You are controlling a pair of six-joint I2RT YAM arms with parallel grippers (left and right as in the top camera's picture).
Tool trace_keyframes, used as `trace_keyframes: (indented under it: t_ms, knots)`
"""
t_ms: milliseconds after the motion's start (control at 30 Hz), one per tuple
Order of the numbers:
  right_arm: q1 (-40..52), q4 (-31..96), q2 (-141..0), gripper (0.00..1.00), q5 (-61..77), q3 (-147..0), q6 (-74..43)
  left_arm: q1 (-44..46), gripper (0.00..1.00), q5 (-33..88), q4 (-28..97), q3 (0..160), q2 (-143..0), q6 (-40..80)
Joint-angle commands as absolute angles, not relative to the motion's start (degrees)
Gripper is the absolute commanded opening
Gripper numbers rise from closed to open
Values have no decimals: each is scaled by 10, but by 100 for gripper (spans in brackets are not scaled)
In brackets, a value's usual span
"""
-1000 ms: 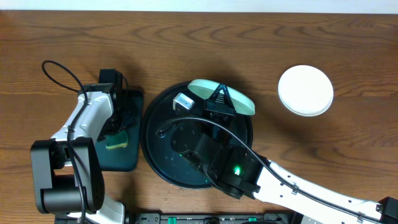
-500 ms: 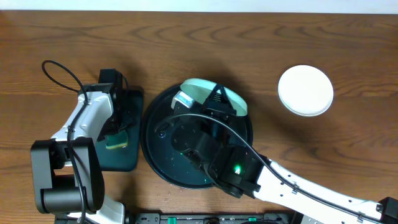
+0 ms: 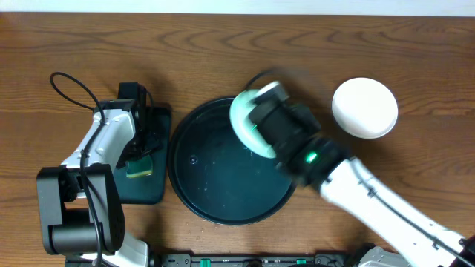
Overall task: Clean dirty plates on tray and stack at the side
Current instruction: 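Carry the plate toward the stack with the right gripper, then lower the pale green plate onto the stack and open the right gripper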
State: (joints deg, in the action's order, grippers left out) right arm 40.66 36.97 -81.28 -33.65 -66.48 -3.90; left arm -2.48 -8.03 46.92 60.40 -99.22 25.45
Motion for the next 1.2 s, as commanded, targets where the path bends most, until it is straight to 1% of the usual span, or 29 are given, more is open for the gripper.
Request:
trace_keyframes:
  t_ms: [0,133,267,300,567,733,900,1167]
  knots:
    - [305,346,-812,1,-79,-670,-189,-26,78,-83,472,598,-992,253]
    - [195,323,-812,1,23,-670,-241,-26,78,-84,472,598,-992,253]
    - [93,329,-813,1,38,-670,-283,-26,78,-84,472,598,-992,253]
    - [47,337,-814,1,38,-670,-287,-26,78,-83,472,598,-992,253]
    - [-103,380,-848,1,35,-670,-286,-26,78,-84,472,598,-992,253]
    - [-176,382,-905,1,35,-670,-287,-26,78,-84,472,598,-992,253]
    - [-225,371,-960,1,35,-670,-286,-26,78,-84,472,598,-992,253]
    - [-238,356,-1013,1,47,-670,-282,-26,78,-84,472,598,-992,253]
